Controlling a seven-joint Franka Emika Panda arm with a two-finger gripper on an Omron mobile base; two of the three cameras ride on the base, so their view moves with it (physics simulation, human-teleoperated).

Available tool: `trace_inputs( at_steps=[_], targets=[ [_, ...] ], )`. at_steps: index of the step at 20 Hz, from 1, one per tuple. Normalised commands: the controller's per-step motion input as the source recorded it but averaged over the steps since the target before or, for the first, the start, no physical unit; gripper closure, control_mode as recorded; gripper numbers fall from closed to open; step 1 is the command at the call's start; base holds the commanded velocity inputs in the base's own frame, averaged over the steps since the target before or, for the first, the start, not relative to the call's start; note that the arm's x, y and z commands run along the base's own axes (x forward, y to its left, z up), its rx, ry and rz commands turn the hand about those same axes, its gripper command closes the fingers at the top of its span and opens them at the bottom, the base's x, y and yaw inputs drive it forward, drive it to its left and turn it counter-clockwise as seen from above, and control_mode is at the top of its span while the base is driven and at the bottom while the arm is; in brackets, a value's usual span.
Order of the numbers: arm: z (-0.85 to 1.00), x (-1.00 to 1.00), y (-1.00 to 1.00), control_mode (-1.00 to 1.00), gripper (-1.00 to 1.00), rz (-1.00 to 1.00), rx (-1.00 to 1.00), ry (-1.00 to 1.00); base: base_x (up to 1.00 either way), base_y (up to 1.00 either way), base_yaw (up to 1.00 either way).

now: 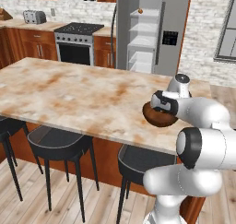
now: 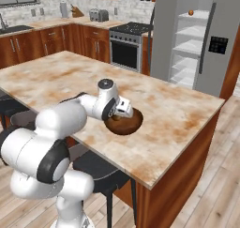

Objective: Retrieve the mango and peach from the fridge and place them into the bowl on the dining table.

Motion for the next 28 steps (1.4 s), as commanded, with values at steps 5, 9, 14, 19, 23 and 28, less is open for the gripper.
trace_inputs(
  at_steps=[5,9,14,19,23,28],
  targets=[
    [-0.25,0.33,-0.13,-1.00,1.00,0.00,0.00,0.02,0.00,0.00,0.00],
    [-0.20,0.31,-0.14,-1.00,1.00,0.00,0.00,0.01,0.00,0.00,0.00],
    [-0.22,0.31,-0.12,-1.00,1.00,0.00,0.00,0.02,0.00,0.00,0.00],
    [-0.26,0.35,-0.04,-1.00,1.00,0.00,0.00,0.04,0.00,0.00,0.00],
    [-0.14,0.38,0.00,-1.00,-1.00,0.00,0.00,0.03,0.00,0.00,0.00],
    [-0.06,0.39,0.00,-1.00,-1.00,0.00,0.00,0.01,0.00,0.00,0.00]
  ],
)
